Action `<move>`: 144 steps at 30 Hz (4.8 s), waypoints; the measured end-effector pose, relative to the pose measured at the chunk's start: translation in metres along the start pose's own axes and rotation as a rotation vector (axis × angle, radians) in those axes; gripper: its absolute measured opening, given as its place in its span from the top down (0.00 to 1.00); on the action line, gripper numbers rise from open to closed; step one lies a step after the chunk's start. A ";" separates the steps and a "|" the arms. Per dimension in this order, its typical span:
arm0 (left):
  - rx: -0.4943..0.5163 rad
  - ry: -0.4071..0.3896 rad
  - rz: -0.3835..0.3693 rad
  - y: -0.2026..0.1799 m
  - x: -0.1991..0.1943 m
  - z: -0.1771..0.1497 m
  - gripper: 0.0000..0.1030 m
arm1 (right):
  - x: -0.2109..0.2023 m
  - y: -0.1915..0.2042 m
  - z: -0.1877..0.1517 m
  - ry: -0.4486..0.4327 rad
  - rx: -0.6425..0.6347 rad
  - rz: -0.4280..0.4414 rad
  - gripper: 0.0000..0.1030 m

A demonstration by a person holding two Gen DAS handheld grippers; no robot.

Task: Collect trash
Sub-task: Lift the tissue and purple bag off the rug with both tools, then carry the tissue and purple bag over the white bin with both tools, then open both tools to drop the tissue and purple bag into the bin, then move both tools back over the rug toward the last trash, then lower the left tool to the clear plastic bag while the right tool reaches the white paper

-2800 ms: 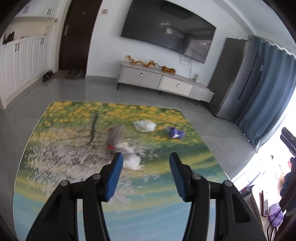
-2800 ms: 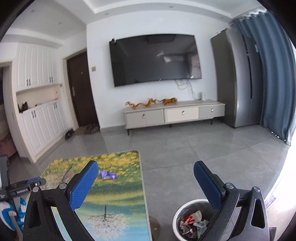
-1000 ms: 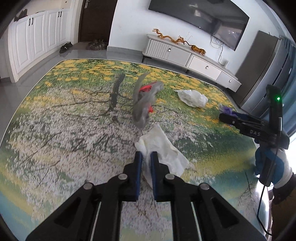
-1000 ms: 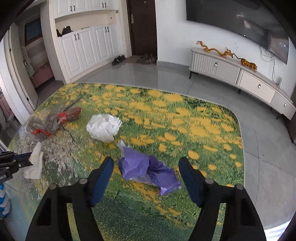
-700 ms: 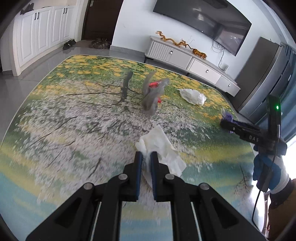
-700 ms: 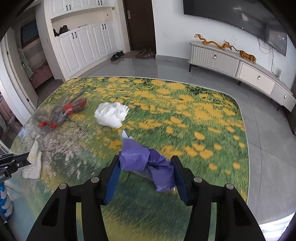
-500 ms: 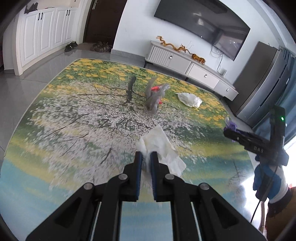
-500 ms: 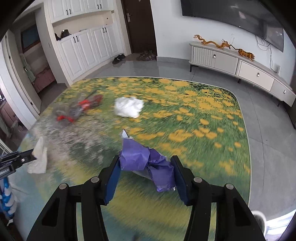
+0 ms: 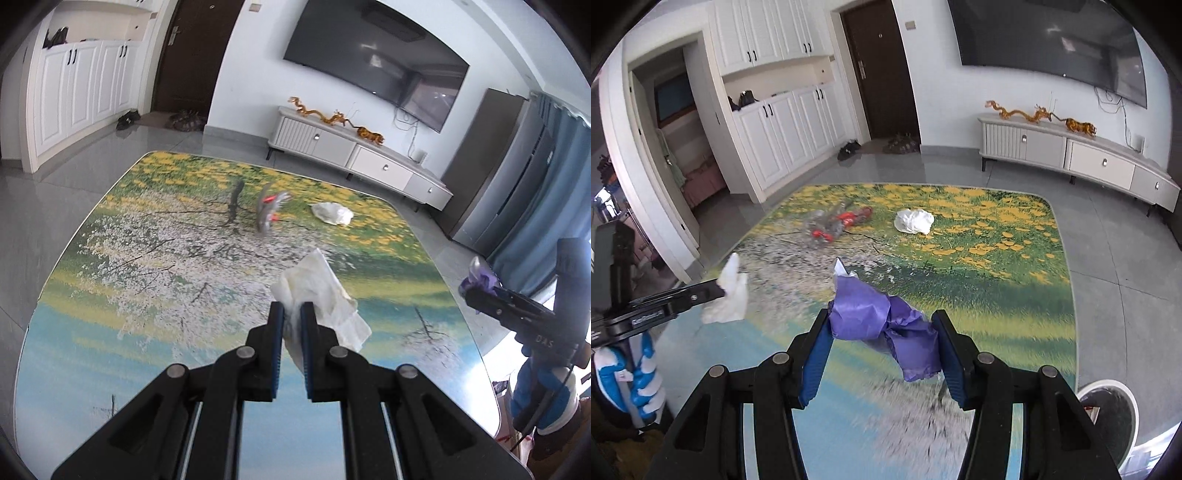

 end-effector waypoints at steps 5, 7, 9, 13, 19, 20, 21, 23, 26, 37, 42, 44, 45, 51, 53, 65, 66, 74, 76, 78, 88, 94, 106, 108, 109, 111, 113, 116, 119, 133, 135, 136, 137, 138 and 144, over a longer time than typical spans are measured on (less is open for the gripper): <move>0.036 -0.005 -0.011 -0.018 -0.009 -0.006 0.92 | -0.031 -0.003 -0.011 -0.043 0.019 -0.016 0.50; 0.052 -0.004 -0.012 -0.026 -0.011 -0.007 0.92 | -0.042 -0.008 -0.017 -0.059 0.033 -0.025 0.50; 0.066 0.001 -0.015 -0.034 -0.012 -0.009 0.92 | -0.052 -0.016 -0.025 -0.072 0.050 -0.040 0.50; 0.108 0.021 -0.034 -0.059 -0.009 -0.009 0.92 | -0.069 -0.039 -0.040 -0.096 0.105 -0.057 0.50; 0.224 0.089 -0.096 -0.126 0.020 -0.011 0.92 | -0.103 -0.103 -0.073 -0.132 0.235 -0.147 0.50; 0.246 0.104 -0.111 -0.140 0.026 -0.012 0.92 | -0.108 -0.116 -0.079 -0.134 0.262 -0.168 0.50; 0.270 0.121 -0.129 -0.156 0.034 -0.013 0.92 | -0.114 -0.131 -0.087 -0.131 0.295 -0.194 0.50; 0.317 0.153 -0.162 -0.187 0.050 -0.018 0.92 | -0.122 -0.156 -0.101 -0.124 0.344 -0.239 0.50; 0.383 0.193 -0.210 -0.235 0.074 -0.026 0.92 | -0.132 -0.193 -0.119 -0.111 0.428 -0.292 0.50; 0.508 0.312 -0.288 -0.372 0.172 -0.053 0.91 | -0.128 -0.285 -0.161 -0.027 0.565 -0.415 0.48; 0.482 0.377 -0.311 -0.405 0.212 -0.067 0.88 | -0.115 -0.310 -0.178 0.018 0.606 -0.455 0.47; 0.456 0.411 -0.328 -0.412 0.227 -0.073 0.88 | -0.111 -0.317 -0.183 0.033 0.619 -0.466 0.41; 0.443 0.426 -0.334 -0.414 0.233 -0.075 0.88 | -0.109 -0.320 -0.188 0.042 0.629 -0.482 0.35; 0.383 0.515 -0.353 -0.422 0.266 -0.092 0.77 | -0.112 -0.329 -0.195 0.049 0.668 -0.537 0.30; 0.376 0.532 -0.356 -0.424 0.272 -0.095 0.71 | -0.116 -0.329 -0.195 0.044 0.667 -0.554 0.29; 0.413 0.478 -0.348 -0.413 0.242 -0.092 0.67 | -0.139 -0.309 -0.188 -0.008 0.655 -0.578 0.26; 0.413 0.467 -0.344 -0.411 0.237 -0.090 0.66 | -0.140 -0.306 -0.186 -0.011 0.652 -0.577 0.26; 0.405 0.372 -0.301 -0.382 0.198 -0.064 0.60 | -0.158 -0.283 -0.163 -0.051 0.611 -0.592 0.20; 0.399 0.354 -0.291 -0.373 0.189 -0.058 0.53 | -0.163 -0.276 -0.155 -0.064 0.595 -0.596 0.19; 0.389 0.326 -0.282 -0.362 0.178 -0.052 0.51 | -0.168 -0.266 -0.146 -0.077 0.577 -0.595 0.18; 0.340 0.218 -0.223 -0.305 0.136 -0.019 0.51 | -0.175 -0.220 -0.105 -0.130 0.485 -0.576 0.13; 0.325 0.126 -0.158 -0.264 0.106 0.000 0.49 | -0.169 -0.190 -0.081 -0.149 0.431 -0.555 0.12; 0.297 -0.068 0.003 -0.178 0.035 0.027 0.47 | -0.150 -0.129 -0.038 -0.159 0.325 -0.519 0.07; 0.281 -0.094 0.034 -0.161 0.024 0.030 0.47 | -0.143 -0.119 -0.031 -0.154 0.306 -0.512 0.05; 0.274 -0.103 0.046 -0.154 0.020 0.031 0.47 | -0.140 -0.114 -0.029 -0.152 0.298 -0.511 0.04; 0.258 -0.121 0.070 -0.136 0.011 0.034 0.46 | -0.133 -0.103 -0.022 -0.147 0.276 -0.505 0.02; 0.247 -0.134 0.088 -0.124 0.004 0.035 0.46 | -0.128 -0.093 -0.019 -0.142 0.259 -0.498 0.01; 0.230 -0.153 0.117 -0.104 -0.005 0.037 0.42 | -0.116 -0.079 -0.011 -0.137 0.236 -0.487 0.01; 0.214 -0.173 0.147 -0.086 -0.012 0.039 0.39 | -0.104 -0.065 -0.005 -0.126 0.210 -0.476 0.00; 0.178 -0.192 0.223 -0.047 -0.026 0.039 0.37 | -0.067 -0.031 0.006 -0.092 0.132 -0.434 0.00; 0.184 -0.193 0.234 -0.046 -0.026 0.038 0.36 | -0.064 -0.030 0.006 -0.087 0.131 -0.430 0.00; 0.189 -0.191 0.239 -0.045 -0.026 0.037 0.36 | -0.062 -0.031 0.006 -0.085 0.131 -0.428 0.00; 0.193 -0.190 0.244 -0.045 -0.025 0.037 0.36 | -0.060 -0.031 0.006 -0.081 0.132 -0.426 0.00; 0.196 -0.189 0.249 -0.045 -0.024 0.037 0.36 | -0.059 -0.031 0.005 -0.079 0.132 -0.424 0.00; 0.209 -0.172 0.274 -0.040 -0.015 0.036 0.35 | -0.046 -0.034 0.003 -0.059 0.135 -0.412 0.00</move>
Point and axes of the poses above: each gripper's, at about its wrist camera, not at the fingertips, and x roughly the way its jaws point, y to its left, z to its top, the point moved 6 cm from there along x, roughly the way its jaws point, and after that the axes turned 3 degrees about -x, right-handed, at the moved point
